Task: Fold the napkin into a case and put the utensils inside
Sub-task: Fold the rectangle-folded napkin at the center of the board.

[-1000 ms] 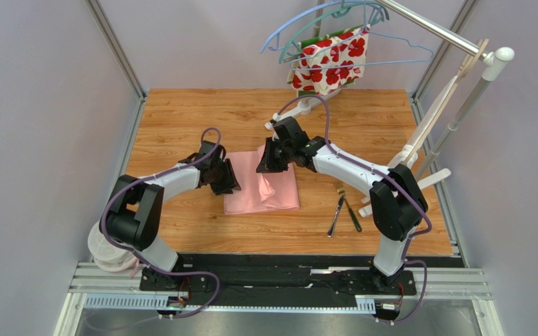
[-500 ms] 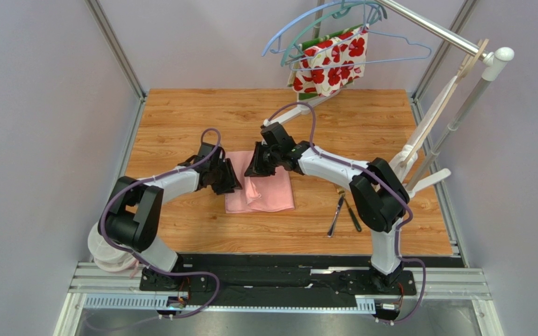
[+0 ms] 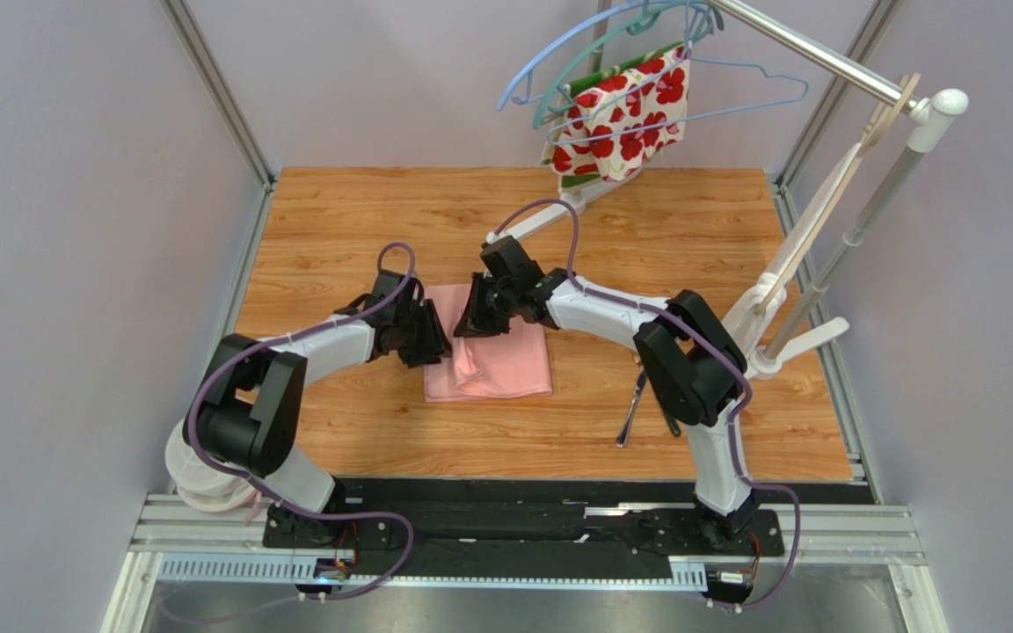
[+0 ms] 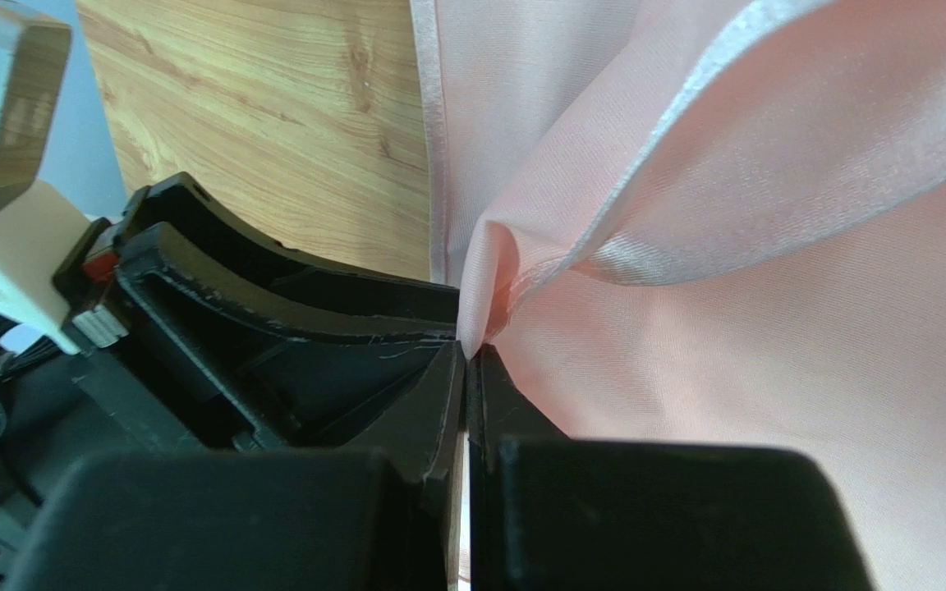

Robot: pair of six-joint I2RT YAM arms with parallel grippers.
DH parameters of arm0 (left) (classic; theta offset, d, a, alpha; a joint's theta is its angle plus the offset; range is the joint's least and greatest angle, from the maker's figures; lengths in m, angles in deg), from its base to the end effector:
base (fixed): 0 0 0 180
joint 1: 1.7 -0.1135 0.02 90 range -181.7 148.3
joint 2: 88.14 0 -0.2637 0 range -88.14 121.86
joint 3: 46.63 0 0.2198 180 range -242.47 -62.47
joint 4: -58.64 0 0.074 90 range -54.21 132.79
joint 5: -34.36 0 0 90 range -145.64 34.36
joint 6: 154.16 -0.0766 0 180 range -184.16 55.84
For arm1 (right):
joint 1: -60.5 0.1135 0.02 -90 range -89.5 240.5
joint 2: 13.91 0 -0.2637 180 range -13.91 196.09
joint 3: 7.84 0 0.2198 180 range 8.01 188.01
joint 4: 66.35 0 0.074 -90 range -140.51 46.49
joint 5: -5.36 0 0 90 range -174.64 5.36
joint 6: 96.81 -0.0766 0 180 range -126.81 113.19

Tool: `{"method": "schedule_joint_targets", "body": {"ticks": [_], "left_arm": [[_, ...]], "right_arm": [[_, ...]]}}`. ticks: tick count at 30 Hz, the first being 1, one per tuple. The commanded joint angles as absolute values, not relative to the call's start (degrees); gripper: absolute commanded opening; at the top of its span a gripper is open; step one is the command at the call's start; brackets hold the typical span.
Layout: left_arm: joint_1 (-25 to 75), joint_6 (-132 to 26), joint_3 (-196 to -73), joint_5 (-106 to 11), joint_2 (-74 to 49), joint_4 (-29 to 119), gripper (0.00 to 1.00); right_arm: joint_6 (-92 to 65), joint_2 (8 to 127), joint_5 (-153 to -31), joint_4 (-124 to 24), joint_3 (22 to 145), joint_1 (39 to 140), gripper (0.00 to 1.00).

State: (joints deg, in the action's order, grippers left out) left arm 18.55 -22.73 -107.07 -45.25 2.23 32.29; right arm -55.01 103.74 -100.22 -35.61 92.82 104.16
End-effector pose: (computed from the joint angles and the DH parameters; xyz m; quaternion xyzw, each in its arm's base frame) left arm 0.2721 -0.1151 0.1433 -0.1493 0.9417 -0.2225 0.2036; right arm 0.3128 0.3269 0.1735 -0.0122 0.9253 0.3446 0.1576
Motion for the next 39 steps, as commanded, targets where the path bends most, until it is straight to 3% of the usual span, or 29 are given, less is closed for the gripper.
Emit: {"method": "schedule_joint_targets", "body": {"ticks": [1,11,27,37,39], "left_arm": [[18.87,-23.81,-106.15,-46.50,0.72,29.26,0.45],[18.34,-26.01,-110.02,-51.69,-4.99,20.57,0.43],[16.50,-27.68,-108.44,-54.33,-2.80,21.87,0.32],[16.58,-26.89,-108.79,-51.42,-2.09,22.67,0.30],[16.50,-26.80,-108.61,-52.82,-2.71,22.32,0.30]], "right_arm": [[-55.14,104.65,-100.46,-38.64,94.93,104.98,0.00],[-54.01,106.15,-100.73,-38.47,95.63,104.98,0.00],[-53.21,108.87,-101.96,-37.85,98.88,105.85,0.00],[-53.91,112.73,-102.22,-35.92,103.63,106.38,0.00],[-53.21,113.00,-102.66,-35.48,104.50,106.29,0.06]]}}
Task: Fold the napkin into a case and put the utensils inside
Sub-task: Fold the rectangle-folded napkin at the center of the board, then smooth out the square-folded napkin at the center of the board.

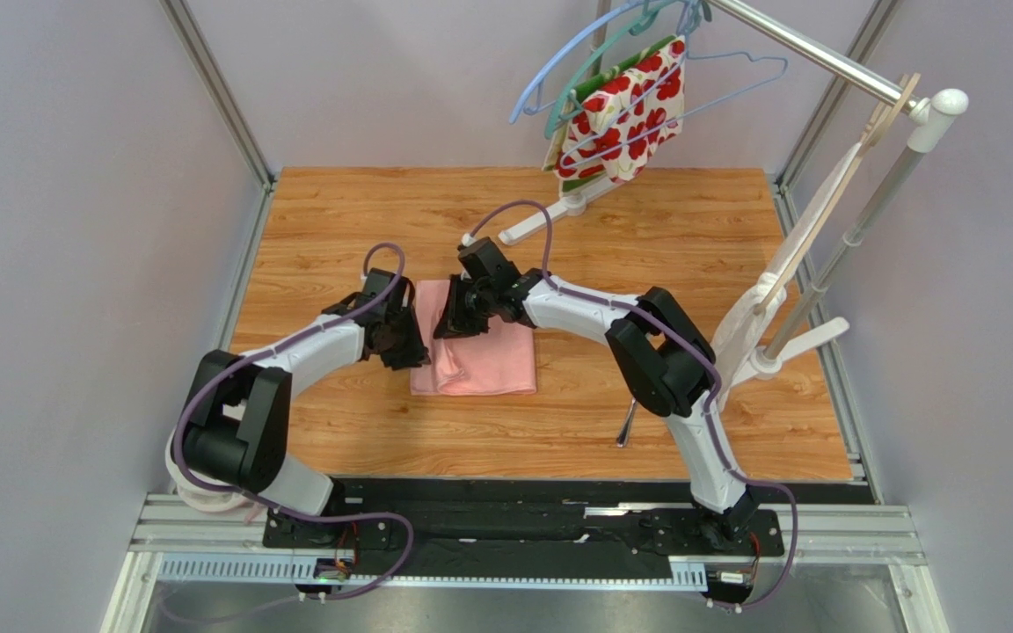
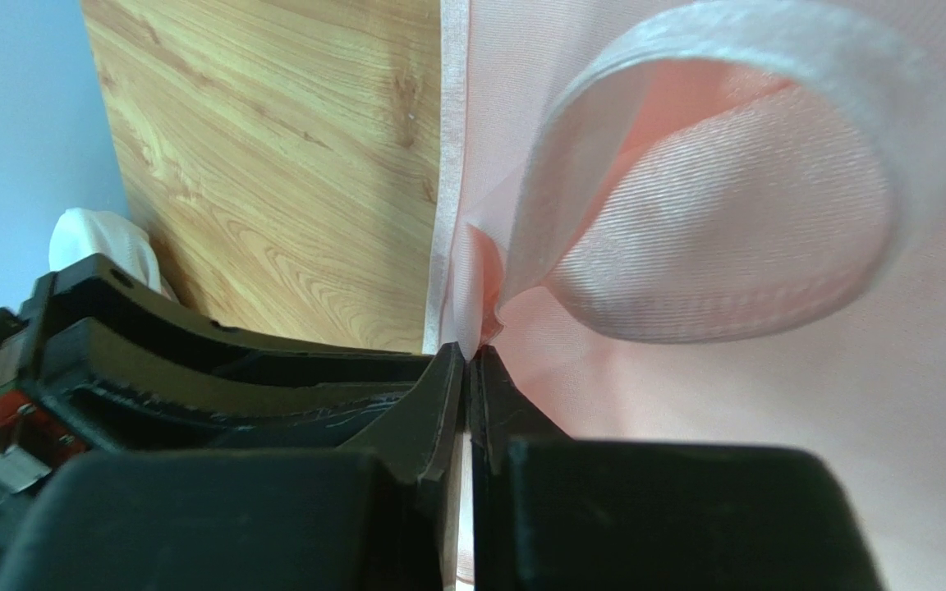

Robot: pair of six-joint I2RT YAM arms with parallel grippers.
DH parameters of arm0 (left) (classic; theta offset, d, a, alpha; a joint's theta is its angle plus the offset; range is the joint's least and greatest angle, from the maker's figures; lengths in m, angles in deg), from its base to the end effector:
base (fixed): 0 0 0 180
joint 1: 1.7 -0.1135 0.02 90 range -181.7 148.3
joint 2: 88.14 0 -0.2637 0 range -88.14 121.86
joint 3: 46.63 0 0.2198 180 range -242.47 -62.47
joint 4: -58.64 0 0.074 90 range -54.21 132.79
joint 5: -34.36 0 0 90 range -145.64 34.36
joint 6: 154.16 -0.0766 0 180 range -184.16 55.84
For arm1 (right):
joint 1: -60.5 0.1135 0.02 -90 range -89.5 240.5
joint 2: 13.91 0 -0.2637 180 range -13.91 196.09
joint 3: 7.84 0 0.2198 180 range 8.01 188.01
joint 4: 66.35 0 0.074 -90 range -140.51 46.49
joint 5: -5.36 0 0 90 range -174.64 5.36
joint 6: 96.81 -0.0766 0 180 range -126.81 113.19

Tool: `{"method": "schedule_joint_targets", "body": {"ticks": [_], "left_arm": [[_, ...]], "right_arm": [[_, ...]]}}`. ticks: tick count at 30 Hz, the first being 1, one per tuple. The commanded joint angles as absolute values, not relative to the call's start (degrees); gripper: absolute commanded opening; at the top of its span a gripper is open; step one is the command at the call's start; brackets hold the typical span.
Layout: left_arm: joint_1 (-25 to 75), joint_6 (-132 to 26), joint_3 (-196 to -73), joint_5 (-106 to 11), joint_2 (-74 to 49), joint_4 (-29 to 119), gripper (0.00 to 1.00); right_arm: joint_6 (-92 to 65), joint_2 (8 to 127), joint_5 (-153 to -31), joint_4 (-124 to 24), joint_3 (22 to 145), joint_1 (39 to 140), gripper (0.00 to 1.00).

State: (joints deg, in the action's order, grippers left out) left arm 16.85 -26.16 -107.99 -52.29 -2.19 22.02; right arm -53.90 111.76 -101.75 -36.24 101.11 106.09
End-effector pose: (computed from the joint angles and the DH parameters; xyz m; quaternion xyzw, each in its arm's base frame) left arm 0.2581 -0.0913 0.1532 -0.1564 0.9555 -0.1426 0.2054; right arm 0.3233 0.3622 0.1571 -0.0427 0.9202 0.3587 0.1511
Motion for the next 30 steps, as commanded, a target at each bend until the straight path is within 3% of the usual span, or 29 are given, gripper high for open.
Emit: {"method": "schedule_joint_targets", "body": {"ticks": [1,6,7,12,15,19,24,27,28,30], "left_arm": [[16.41,-26.89,-108.87,-53.35,-3.93,21.27,0.30],[14.92,-27.51,-110.19,-55.55,-9.03,17.93,0.31],[14.48,-27.59,-111.06,-55.55,-10.61,16.01,0.31],[11.75,-29.61,-112.92,-56.09,-18.52,11.42,0.40],[11.22,-31.89,-114.14,-49.34,-22.40,12.29,0.54],[11.31,-33.75,-117.40,-36.77,-17.67,15.53,0.55],[11.66,-33.05,-118.53,-30.60,-9.16,20.11,0.49],[13.41,-32.87,-120.55,-31.11,-2.92,21.26,0.46],[14.03,-32.78,-121.26,-31.73,-1.24,21.17,0.46],[15.61,-32.96,-123.19,-33.31,4.02,20.74,0.45]], "right_arm": [[-52.95,113.18,-102.66,-35.30,104.60,106.29,0.10],[-52.42,113.53,-103.45,-34.77,105.91,106.21,0.23],[-52.51,113.88,-104.06,-34.69,107.22,106.21,0.33],[-50.67,113.72,-107.40,-31.88,111.81,105.94,0.54],[-49.00,108.72,-108.02,-30.83,108.04,104.45,0.66],[-44.79,101.35,-107.50,-29.24,100.75,102.08,0.71],[-38.71,94.91,-110.21,-25.54,91.01,100.93,0.68],[-38.44,91.74,-111.44,-28.43,85.63,100.84,0.48],[-38.53,91.13,-112.49,-30.01,81.96,100.84,0.36],[-38.27,90.85,-113.99,-33.01,79.47,100.84,0.28]]}}
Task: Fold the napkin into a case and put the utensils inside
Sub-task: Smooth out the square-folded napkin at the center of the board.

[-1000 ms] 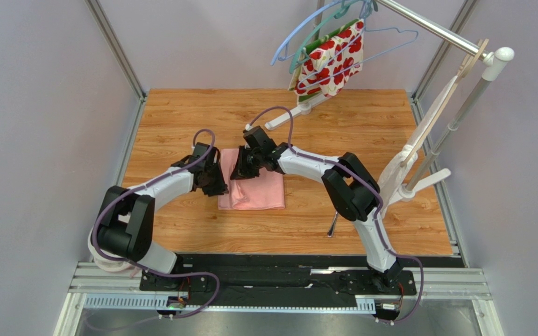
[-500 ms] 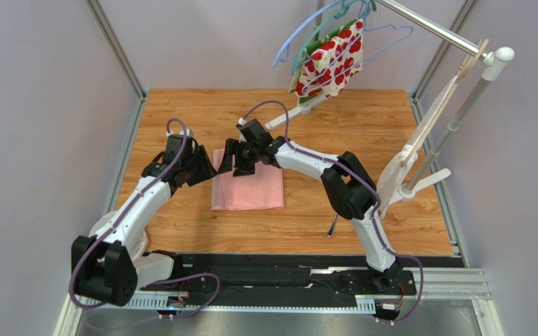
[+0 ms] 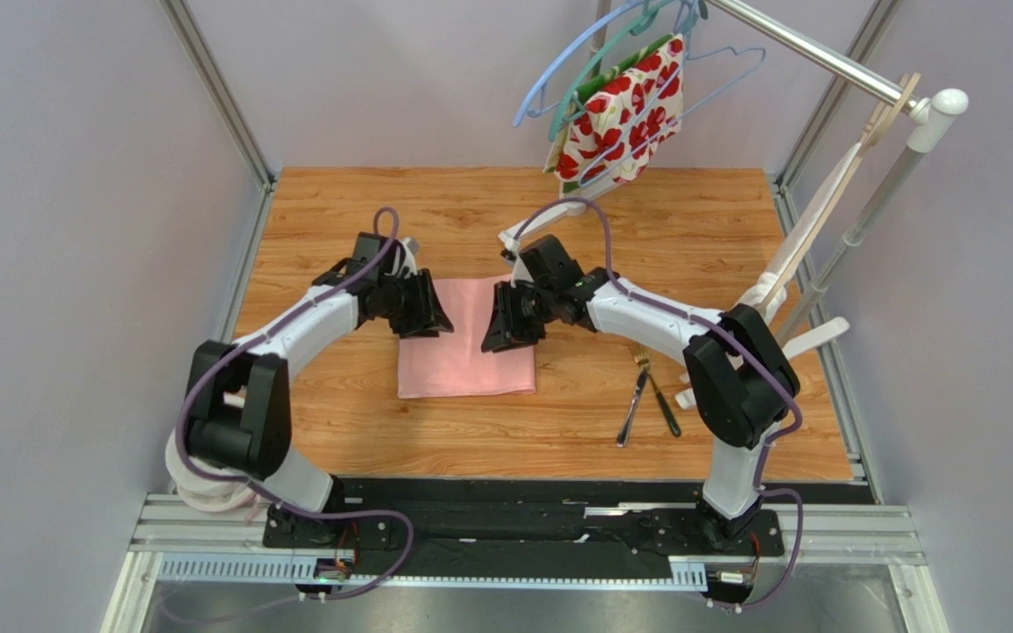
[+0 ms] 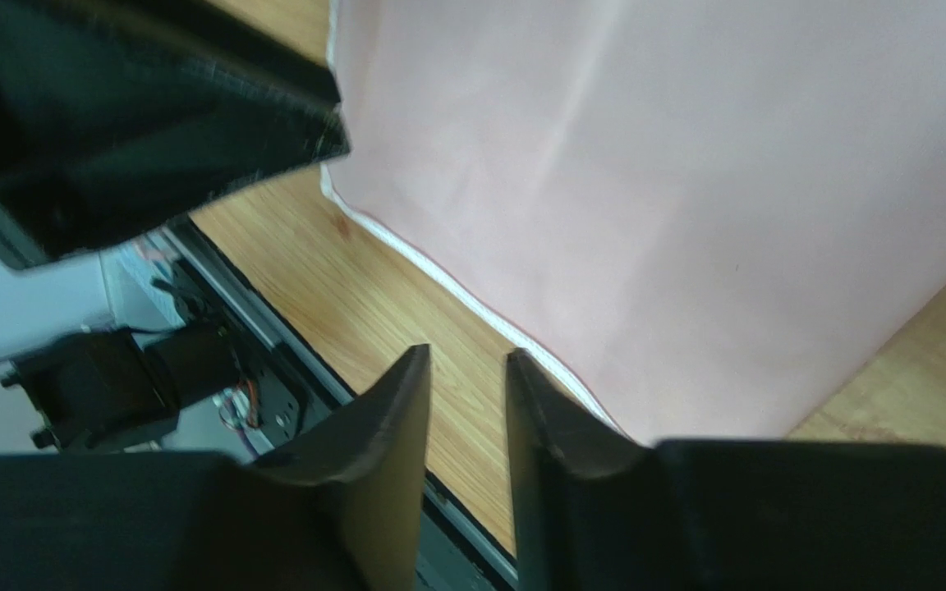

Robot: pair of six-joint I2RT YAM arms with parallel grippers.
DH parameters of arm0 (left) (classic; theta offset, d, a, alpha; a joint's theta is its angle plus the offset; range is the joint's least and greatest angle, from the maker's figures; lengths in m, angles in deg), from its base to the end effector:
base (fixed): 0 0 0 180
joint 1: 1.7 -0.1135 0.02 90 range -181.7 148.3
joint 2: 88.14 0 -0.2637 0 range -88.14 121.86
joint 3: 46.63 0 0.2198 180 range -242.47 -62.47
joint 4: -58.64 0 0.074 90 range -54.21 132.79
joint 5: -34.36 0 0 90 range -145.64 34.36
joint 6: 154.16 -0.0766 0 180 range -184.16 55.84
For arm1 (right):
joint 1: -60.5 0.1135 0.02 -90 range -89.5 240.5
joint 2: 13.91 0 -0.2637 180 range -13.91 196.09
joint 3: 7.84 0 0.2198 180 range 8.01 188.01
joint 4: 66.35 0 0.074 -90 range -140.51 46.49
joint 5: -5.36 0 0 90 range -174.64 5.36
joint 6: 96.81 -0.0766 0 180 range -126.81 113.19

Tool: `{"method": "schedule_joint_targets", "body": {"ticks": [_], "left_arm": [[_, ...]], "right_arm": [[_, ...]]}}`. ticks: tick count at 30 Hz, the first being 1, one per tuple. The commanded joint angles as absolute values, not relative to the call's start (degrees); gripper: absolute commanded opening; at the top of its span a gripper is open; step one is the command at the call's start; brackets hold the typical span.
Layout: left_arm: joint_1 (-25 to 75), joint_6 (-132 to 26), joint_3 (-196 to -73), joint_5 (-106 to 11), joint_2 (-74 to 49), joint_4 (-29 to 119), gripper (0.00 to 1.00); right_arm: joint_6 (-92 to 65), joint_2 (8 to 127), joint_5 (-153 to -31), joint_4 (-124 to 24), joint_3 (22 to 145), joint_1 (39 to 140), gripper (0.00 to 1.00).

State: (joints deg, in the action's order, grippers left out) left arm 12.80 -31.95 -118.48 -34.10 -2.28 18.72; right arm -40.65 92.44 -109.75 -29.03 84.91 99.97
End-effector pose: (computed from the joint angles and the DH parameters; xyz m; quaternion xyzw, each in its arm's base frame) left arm 0.2832 -0.1023 0.2059 -0.0866 0.9319 -0.2837 0.2088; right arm 0.2868 0.2782 0.2036 -0.1178 0.9152 0.3592 0.1396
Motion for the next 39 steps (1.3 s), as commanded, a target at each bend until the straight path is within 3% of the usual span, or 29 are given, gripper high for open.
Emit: {"method": "schedule_joint_targets", "body": {"ticks": [1,6,14,21,24,27,34,39], "left_arm": [[16.05,-32.78,-123.72,-34.10,5.62,20.65,0.43],[18.95,-31.82,-124.00,-39.37,11.08,18.89,0.41],[26.23,-23.30,-112.93,-43.79,5.12,21.42,0.41],[37.82,-12.93,-109.93,-40.62,6.68,33.08,0.40],[41.45,-11.51,-117.62,-39.39,11.41,33.23,0.40],[40.93,-11.60,-121.18,-38.50,11.01,31.46,0.41],[36.63,-20.11,-117.50,-38.68,-2.70,24.52,0.61],[34.07,-27.14,-115.73,-34.11,-5.53,15.12,0.65]], "right_arm": [[-37.66,91.03,-114.52,-33.45,78.07,100.84,0.22],[-35.28,92.44,-111.55,-34.51,74.72,100.23,0.15],[-30.81,94.89,-100.74,-32.23,72.34,96.19,0.15],[-25.80,100.70,-87.85,-27.75,81.47,93.38,0.17],[-23.16,103.42,-82.82,-27.48,86.65,91.27,0.16],[-22.28,105.71,-86.29,-21.43,95.09,89.95,0.17],[-23.94,97.11,-88.15,-17.03,92.56,90.12,0.32],[-26.93,90.69,-101.41,-20.70,83.35,91.09,0.48]]}}
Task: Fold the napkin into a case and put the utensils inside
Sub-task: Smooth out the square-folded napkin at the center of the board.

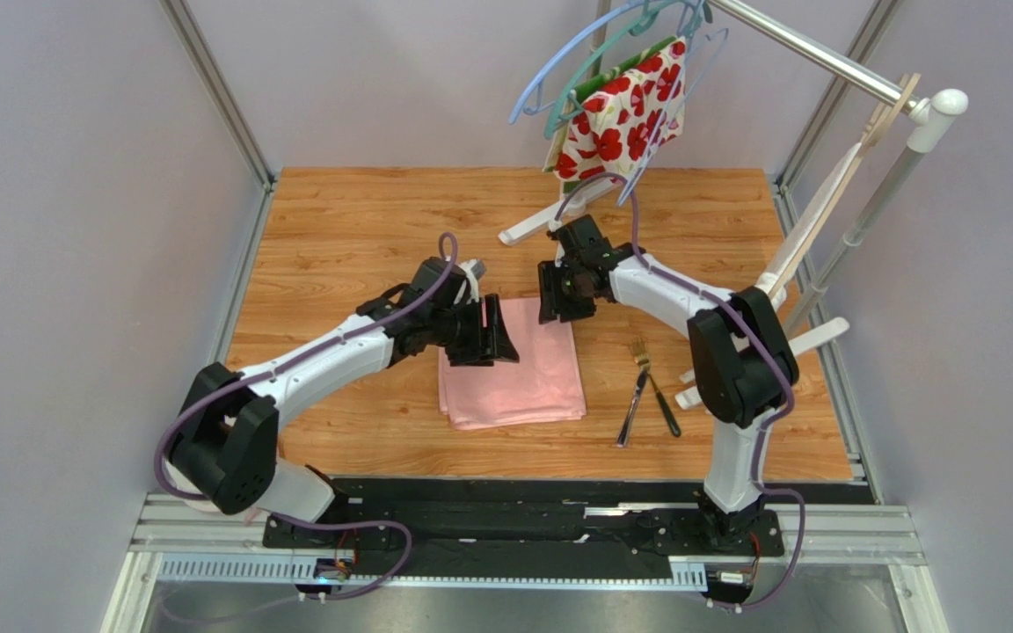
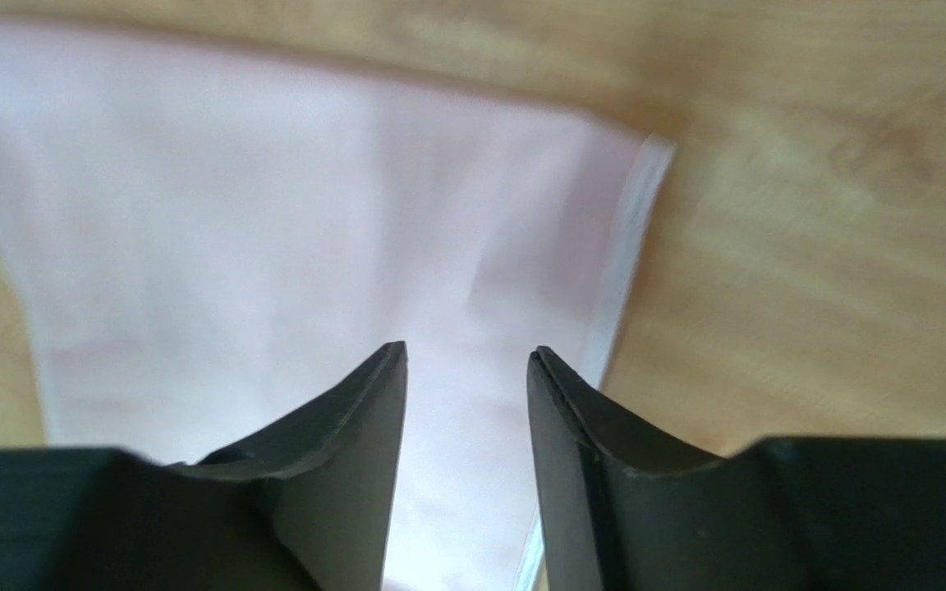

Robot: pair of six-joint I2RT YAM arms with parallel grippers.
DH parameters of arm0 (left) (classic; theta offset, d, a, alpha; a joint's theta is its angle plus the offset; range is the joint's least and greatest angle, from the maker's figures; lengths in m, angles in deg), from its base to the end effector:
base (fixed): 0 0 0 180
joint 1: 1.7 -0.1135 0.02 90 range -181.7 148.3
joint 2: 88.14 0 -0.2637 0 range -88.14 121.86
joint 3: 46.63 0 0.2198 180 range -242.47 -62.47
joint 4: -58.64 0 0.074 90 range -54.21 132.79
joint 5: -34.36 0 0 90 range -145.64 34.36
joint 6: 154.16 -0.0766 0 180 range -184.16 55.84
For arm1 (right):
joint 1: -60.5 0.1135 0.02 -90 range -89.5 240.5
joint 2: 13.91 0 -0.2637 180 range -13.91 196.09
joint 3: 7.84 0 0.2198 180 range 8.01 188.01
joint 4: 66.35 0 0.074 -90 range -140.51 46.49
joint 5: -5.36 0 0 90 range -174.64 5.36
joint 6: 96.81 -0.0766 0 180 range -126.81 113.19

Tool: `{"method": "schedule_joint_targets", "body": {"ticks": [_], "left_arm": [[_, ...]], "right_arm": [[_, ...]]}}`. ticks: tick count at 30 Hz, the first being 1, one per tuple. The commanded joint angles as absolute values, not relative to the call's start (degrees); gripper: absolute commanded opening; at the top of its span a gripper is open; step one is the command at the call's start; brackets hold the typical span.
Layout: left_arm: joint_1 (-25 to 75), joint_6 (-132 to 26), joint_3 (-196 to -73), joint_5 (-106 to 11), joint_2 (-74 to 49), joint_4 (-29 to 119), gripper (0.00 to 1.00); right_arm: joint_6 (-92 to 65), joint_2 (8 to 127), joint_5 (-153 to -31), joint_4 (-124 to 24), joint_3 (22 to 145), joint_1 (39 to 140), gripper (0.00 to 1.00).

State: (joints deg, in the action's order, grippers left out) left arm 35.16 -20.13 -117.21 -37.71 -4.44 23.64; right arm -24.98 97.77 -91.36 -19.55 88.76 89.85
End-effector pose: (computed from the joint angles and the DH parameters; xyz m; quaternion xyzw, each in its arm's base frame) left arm 0.2284 -0.2007 0.2164 -0.0021 0.9242 -0.3398 0.1742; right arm 0.3446 0.2041 0.1690 -0.1085 0.9624 0.1497 0.1991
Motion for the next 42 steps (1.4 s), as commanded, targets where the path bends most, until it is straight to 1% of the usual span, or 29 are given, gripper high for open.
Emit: {"method": "schedule_joint_targets", "body": {"ticks": [1,2,5,7,8,10,11,12,13,14,15,18,19,22,25,29,32,37,38,40,41,42], "left_arm": [[33.90,-27.07,-115.56,-35.15,-5.79,13.80,0.65],[33.81,-26.37,-114.16,-36.29,-7.18,12.31,0.65],[33.55,-21.37,-109.69,-40.16,-12.18,12.39,0.66],[33.46,-16.89,-107.83,-43.58,-14.92,12.47,0.64],[33.46,-15.48,-104.95,-44.04,-18.15,15.86,0.61],[32.67,-12.22,-101.16,-41.25,-21.24,22.81,0.50],[32.15,-11.52,-98.18,-40.01,-22.82,29.54,0.46],[31.27,-10.64,-97.46,-39.04,-22.75,31.52,0.37],[31.00,-10.55,-97.19,-36.68,-22.14,32.85,0.31],[30.91,-10.89,-97.45,-35.27,-19.70,34.51,0.23],[30.91,-12.20,-97.80,-34.12,-18.28,34.53,0.13],[30.82,-12.13,-97.10,-31.92,-12.83,34.97,0.01],[30.82,-11.95,-96.40,-31.48,-12.04,35.49,0.00],[30.65,-11.07,-92.27,-32.60,-12.02,36.82,0.00],[30.73,-11.07,-88.67,-35.41,-15.36,34.80,0.00],[30.73,-10.81,-83.06,-39.02,-23.43,31.81,0.00],[30.65,-9.67,-80.49,-41.31,-25.21,30.50,0.00],[30.64,-12.38,-82.23,-37.46,-27.40,32.85,0.00],[30.65,-13.96,-83.03,-37.01,-30.02,32.86,0.02],[30.64,-15.64,-86.53,-37.79,-32.50,29.29,0.11],[30.56,-16.69,-87.86,-38.76,-34.33,27.08,0.28],[30.56,-16.78,-89.09,-39.90,-35.05,25.15,0.36]], "right_arm": [[-27.89,89.03,-103.61,-22.97,81.85,91.35,0.48],[-29.64,88.31,-107.46,-23.95,80.62,91.53,0.49],[-32.46,86.38,-112.49,-28.17,75.78,92.58,0.51],[-33.69,86.02,-113.99,-31.85,72.53,93.46,0.49],[-35.88,86.20,-116.09,-33.53,71.56,93.64,0.47],[-38.00,86.98,-117.94,-37.82,69.37,94.07,0.37],[-38.96,88.03,-120.04,-39.15,68.92,94.34,0.32],[-40.45,88.57,-120.76,-40.39,68.39,94.43,0.24],[-40.99,88.92,-120.94,-41.96,67.52,94.52,0.20],[-41.26,89.71,-121.12,-42.59,67.16,94.60,0.16],[-41.26,90.15,-121.03,-42.94,66.98,94.60,0.12],[-40.65,91.73,-119.45,-42.60,66.89,94.52,0.06],[-40.47,92.08,-119.27,-42.60,66.81,94.43,0.05],[-40.47,93.22,-118.57,-43.12,66.37,94.43,0.04],[-40.29,94.89,-118.22,-43.65,65.84,94.34,0.03],[-40.29,97.09,-118.04,-44.44,65.40,93.73,0.01],[-40.12,97.97,-117.87,-45.23,64.61,92.76,0.00],[-38.10,97.63,-117.78,-43.04,65.13,92.14,0.00],[-37.83,97.45,-118.13,-42.69,65.40,92.06,0.00],[-37.22,96.22,-118.74,-41.99,65.84,92.32,0.01],[-37.04,95.61,-118.75,-41.72,66.19,92.23,0.01],[-36.87,94.04,-118.48,-41.19,66.54,92.41,0.04]]}}
